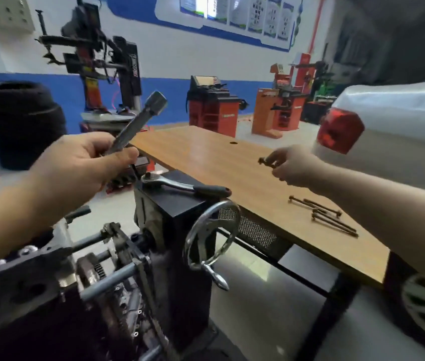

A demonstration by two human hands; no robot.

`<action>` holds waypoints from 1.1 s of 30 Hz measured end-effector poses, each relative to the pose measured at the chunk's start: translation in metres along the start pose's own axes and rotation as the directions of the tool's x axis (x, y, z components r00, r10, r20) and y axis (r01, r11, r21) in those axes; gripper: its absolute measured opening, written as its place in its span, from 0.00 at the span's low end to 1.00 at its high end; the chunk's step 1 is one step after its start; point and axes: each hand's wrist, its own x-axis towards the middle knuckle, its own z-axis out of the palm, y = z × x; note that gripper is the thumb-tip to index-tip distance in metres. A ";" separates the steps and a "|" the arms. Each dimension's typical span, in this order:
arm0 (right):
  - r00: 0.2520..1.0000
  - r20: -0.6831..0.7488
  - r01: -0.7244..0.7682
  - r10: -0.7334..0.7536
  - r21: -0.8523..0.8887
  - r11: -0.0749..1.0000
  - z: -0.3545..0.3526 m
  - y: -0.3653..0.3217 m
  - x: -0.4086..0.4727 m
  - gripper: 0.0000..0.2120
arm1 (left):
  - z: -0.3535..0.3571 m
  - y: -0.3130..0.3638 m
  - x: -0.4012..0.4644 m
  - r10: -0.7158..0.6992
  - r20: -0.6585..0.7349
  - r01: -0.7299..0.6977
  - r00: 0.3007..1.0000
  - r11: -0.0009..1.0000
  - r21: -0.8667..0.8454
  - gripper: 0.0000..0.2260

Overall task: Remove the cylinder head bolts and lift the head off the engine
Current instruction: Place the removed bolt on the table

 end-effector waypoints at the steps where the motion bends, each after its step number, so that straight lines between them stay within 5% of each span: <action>1: 1.000 -0.009 -0.018 0.017 -0.121 0.992 0.005 0.029 -0.006 0.17 | 0.012 -0.003 0.000 -0.011 0.025 0.010 1.000 0.999 0.038 0.24; 7: 0.995 -0.073 -0.089 0.071 -0.287 0.954 0.053 0.154 -0.046 0.14 | 0.064 -0.014 0.002 0.003 0.134 -0.029 0.991 0.981 0.190 0.13; 14: 0.961 -0.278 -0.108 0.008 -0.348 0.931 0.072 0.178 -0.039 0.13 | 0.069 -0.033 0.008 -0.087 0.163 0.044 0.983 0.968 0.248 0.14; 21: 0.941 -0.257 0.215 -0.220 -0.048 0.976 0.089 0.054 0.009 0.16 | 0.058 -0.052 0.016 -0.118 0.144 0.056 0.983 0.926 0.373 0.18; 25: 0.964 0.044 0.261 -0.263 0.057 0.964 0.134 -0.042 0.030 0.22 | 0.048 -0.065 0.017 -0.115 0.170 0.028 0.979 0.896 0.443 0.19; 29: 0.945 0.267 0.238 -0.190 -0.159 0.958 0.158 -0.085 0.053 0.20 | 0.048 -0.071 0.018 -0.093 0.175 -0.006 0.980 0.868 0.497 0.10; 33: 0.942 0.218 0.323 -0.255 -0.387 0.864 0.165 -0.096 0.060 0.05 | 0.051 -0.074 0.020 -0.121 0.151 0.034 0.981 0.875 0.483 0.14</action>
